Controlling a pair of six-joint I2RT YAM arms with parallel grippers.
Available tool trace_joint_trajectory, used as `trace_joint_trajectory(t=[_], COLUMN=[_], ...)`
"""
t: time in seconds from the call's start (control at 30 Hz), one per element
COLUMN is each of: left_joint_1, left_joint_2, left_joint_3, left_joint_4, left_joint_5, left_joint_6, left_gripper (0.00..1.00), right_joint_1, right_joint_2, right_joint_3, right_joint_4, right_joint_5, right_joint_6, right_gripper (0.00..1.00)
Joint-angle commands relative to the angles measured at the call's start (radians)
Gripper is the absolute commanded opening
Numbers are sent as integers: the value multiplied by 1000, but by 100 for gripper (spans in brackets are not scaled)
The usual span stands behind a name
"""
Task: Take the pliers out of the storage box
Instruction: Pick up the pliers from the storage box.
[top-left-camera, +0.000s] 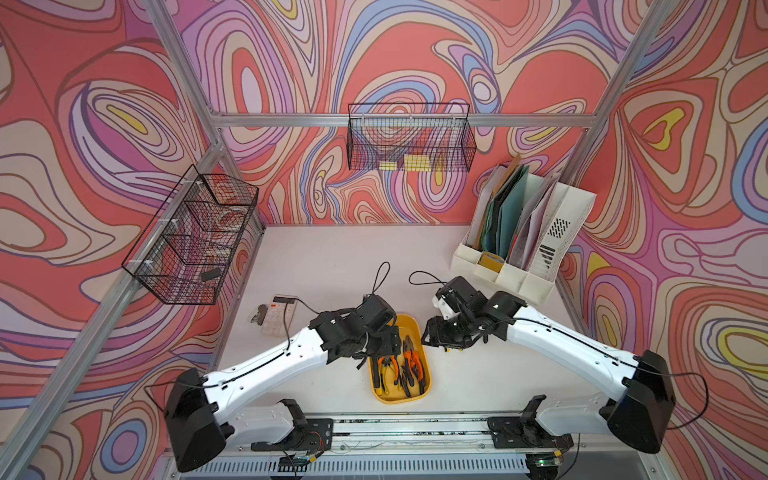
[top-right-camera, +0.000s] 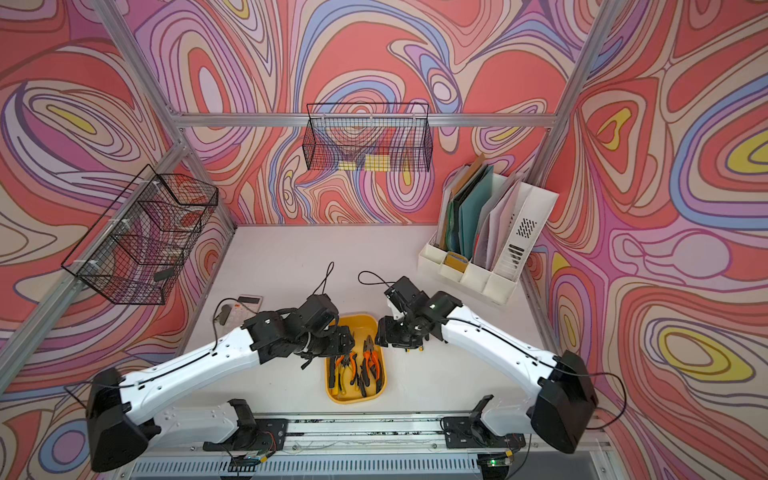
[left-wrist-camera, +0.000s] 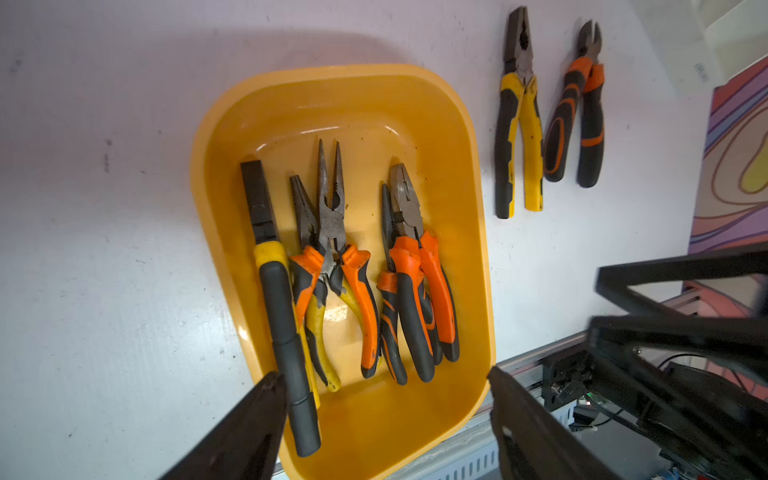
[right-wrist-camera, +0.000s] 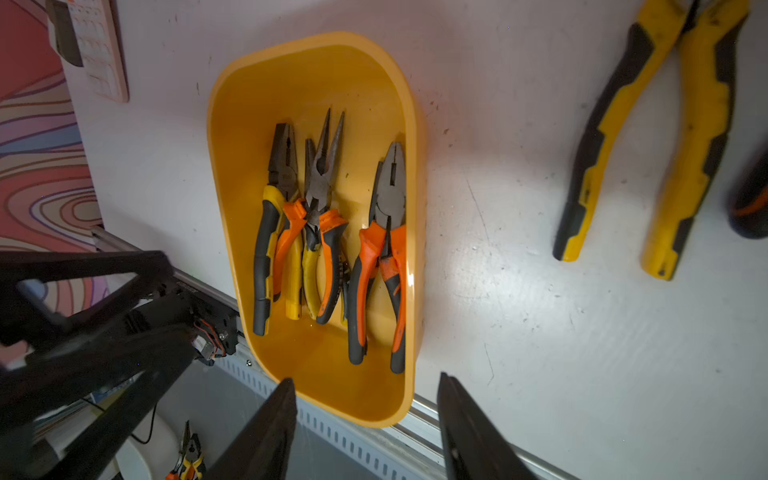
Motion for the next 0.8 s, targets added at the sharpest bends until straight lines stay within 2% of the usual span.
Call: trace_joint_trajectory(t=[0.0, 0.2, 0.33, 0.4, 0.57, 0.77], left_joint_1=[2, 12, 14, 14, 23, 29], left_joint_2=[-130, -204, -243, -278, -354, -361], left_joint_3=[-59, -93, -133, -155, -182, -184], left_joint_4=[39, -22, -20, -18, -40, -54], left_joint_5=[-94, -80, -67, -83, -124, -120], left_joint_6=[-38, -22, -38, -52, -55, -45], left_gripper=[84, 90, 93, 100, 100, 100], right_joint_1=[59, 149, 169, 175, 202, 211], right_joint_2=[57, 221, 264, 285, 326, 381], right_joint_3=[32, 111, 109, 110, 114, 126], right_joint_4=[86, 53, 49, 39, 16, 17], right_joint_5=[36, 71, 81, 80, 96, 98], right_joint_6=[70, 78, 98, 100, 102, 107], right_gripper=[57, 60, 60, 60, 59, 56])
